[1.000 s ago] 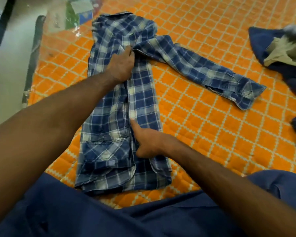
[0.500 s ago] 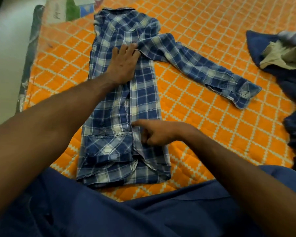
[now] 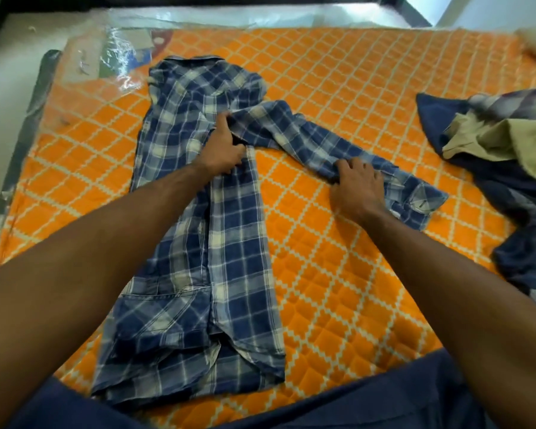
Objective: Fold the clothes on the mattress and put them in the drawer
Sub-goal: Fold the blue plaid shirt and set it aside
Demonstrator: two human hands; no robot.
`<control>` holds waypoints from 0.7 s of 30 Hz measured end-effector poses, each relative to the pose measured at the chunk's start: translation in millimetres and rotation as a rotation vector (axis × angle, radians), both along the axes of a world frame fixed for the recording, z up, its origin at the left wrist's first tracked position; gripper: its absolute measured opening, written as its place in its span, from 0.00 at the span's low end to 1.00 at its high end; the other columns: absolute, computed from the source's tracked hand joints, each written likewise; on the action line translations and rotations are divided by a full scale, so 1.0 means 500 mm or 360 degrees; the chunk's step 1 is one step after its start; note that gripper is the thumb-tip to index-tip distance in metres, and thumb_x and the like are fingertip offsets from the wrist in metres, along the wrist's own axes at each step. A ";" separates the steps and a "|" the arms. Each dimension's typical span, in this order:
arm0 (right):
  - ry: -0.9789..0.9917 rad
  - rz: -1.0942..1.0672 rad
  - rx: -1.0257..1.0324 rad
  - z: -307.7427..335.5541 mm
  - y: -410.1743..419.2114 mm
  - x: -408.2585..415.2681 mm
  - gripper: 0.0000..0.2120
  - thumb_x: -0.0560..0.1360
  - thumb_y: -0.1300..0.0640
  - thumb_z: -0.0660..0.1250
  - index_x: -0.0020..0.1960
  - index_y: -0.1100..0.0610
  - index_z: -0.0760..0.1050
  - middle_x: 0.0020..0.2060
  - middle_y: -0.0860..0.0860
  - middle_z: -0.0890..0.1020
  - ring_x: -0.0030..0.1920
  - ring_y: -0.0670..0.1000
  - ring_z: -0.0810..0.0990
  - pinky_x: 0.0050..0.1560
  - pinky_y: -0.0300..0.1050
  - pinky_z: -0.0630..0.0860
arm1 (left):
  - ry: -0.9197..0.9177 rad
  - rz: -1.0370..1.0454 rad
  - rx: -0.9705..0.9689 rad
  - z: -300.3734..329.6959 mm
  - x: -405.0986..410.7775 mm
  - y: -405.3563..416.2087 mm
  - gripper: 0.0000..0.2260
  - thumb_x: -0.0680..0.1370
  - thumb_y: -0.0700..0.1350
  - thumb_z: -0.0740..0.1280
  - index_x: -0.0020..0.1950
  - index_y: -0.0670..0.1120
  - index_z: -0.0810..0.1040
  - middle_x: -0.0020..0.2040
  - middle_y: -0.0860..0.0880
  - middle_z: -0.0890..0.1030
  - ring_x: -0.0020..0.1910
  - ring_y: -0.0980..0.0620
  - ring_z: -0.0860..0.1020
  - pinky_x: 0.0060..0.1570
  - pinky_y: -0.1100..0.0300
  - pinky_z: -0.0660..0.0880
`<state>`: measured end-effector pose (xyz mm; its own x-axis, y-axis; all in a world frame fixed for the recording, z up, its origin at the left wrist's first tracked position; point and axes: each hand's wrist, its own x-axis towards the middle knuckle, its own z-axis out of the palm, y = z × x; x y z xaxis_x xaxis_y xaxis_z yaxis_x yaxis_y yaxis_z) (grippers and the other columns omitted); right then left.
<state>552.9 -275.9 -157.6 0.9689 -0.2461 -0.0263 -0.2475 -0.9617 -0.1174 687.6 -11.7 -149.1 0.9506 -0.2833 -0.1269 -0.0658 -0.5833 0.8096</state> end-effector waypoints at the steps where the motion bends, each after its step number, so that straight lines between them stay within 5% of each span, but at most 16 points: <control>1: -0.0059 0.0027 -0.0024 -0.004 -0.007 0.003 0.17 0.80 0.55 0.61 0.69 0.52 0.69 0.63 0.55 0.73 0.63 0.58 0.71 0.69 0.60 0.67 | -0.0023 -0.0002 -0.0005 -0.005 0.002 0.000 0.30 0.82 0.38 0.64 0.78 0.51 0.51 0.54 0.41 0.76 0.46 0.42 0.83 0.35 0.52 0.81; 4: -0.0230 0.0123 0.0009 0.026 -0.016 0.011 0.08 0.82 0.58 0.60 0.58 0.53 0.75 0.51 0.52 0.77 0.50 0.53 0.74 0.59 0.56 0.72 | -0.0069 -0.0008 -0.0035 -0.010 0.001 0.003 0.31 0.81 0.38 0.64 0.78 0.52 0.51 0.60 0.42 0.73 0.45 0.45 0.83 0.32 0.59 0.79; 7: -0.0058 0.0033 0.0407 0.087 -0.015 0.034 0.08 0.81 0.61 0.60 0.54 0.54 0.78 0.45 0.52 0.75 0.43 0.53 0.72 0.43 0.48 0.67 | -0.0003 0.0010 -0.0064 -0.008 0.005 0.002 0.32 0.81 0.39 0.65 0.78 0.52 0.51 0.61 0.42 0.73 0.46 0.46 0.84 0.32 0.59 0.79; 11: 0.0376 -0.0289 0.1890 0.168 -0.003 0.017 0.08 0.79 0.65 0.61 0.52 0.61 0.79 0.42 0.61 0.81 0.34 0.56 0.80 0.37 0.49 0.80 | 0.0203 0.0054 -0.0125 0.008 0.006 -0.004 0.31 0.82 0.43 0.65 0.78 0.53 0.50 0.58 0.43 0.75 0.47 0.45 0.83 0.37 0.51 0.81; 13: 0.0565 -0.0231 0.2262 0.186 -0.008 -0.003 0.10 0.81 0.64 0.60 0.54 0.62 0.80 0.42 0.58 0.85 0.35 0.54 0.83 0.36 0.46 0.83 | 0.0253 0.0141 -0.0184 0.018 0.005 -0.007 0.30 0.83 0.43 0.64 0.79 0.53 0.50 0.66 0.44 0.71 0.51 0.46 0.80 0.38 0.54 0.79; 16: 0.0564 -0.0288 0.2325 0.172 -0.014 -0.023 0.10 0.80 0.63 0.61 0.57 0.65 0.78 0.45 0.60 0.82 0.36 0.56 0.82 0.36 0.48 0.83 | 0.0238 0.0288 -0.0291 0.023 0.004 -0.008 0.29 0.83 0.42 0.65 0.79 0.50 0.53 0.75 0.43 0.64 0.66 0.43 0.73 0.50 0.55 0.75; 19: 0.0578 -0.0333 0.2100 0.133 -0.010 -0.048 0.06 0.78 0.57 0.68 0.47 0.60 0.75 0.42 0.58 0.80 0.37 0.56 0.82 0.39 0.49 0.81 | 0.0344 0.0386 -0.0424 0.020 -0.006 -0.005 0.29 0.82 0.39 0.66 0.77 0.53 0.55 0.75 0.43 0.64 0.63 0.43 0.75 0.44 0.52 0.80; 21: 0.0734 -0.0334 0.2072 0.117 0.003 -0.072 0.13 0.79 0.49 0.70 0.54 0.59 0.80 0.49 0.56 0.86 0.47 0.59 0.86 0.47 0.52 0.81 | 0.0397 0.0420 -0.0497 0.015 -0.010 -0.001 0.30 0.81 0.37 0.66 0.76 0.53 0.54 0.73 0.43 0.65 0.61 0.43 0.76 0.45 0.50 0.82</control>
<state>517.0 -274.5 -99.1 0.7588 0.0637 -0.6482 -0.6322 -0.1671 -0.7565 682.5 -12.1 -141.4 0.9466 -0.0974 -0.3073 0.2702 -0.2804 0.9211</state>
